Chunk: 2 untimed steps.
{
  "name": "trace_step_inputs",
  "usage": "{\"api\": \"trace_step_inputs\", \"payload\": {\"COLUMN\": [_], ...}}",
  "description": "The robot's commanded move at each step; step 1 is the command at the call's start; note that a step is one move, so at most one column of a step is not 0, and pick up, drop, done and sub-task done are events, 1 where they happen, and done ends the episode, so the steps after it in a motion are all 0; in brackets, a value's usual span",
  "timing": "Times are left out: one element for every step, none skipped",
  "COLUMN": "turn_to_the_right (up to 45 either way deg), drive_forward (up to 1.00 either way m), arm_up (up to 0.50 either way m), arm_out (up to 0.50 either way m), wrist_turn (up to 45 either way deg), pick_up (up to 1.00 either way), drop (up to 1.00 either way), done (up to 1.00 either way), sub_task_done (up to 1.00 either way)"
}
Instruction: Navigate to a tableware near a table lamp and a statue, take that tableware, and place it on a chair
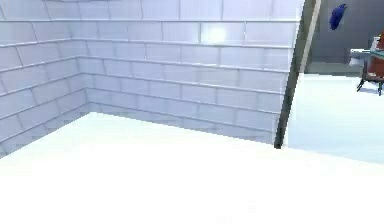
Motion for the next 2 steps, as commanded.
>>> {"api": "trace_step_inputs", "payload": {"turn_to_the_right": [39.0,0.0], "drive_forward": [0.00,1.00], "arm_up": [0.00,0.00], "arm_out": [0.00,0.00], "wrist_turn": [0.0,0.0], "pick_up": [0.00,0.00], "drop": [0.00,0.00], "done": [0.00,0.00], "sub_task_done": [0.00,0.00]}}
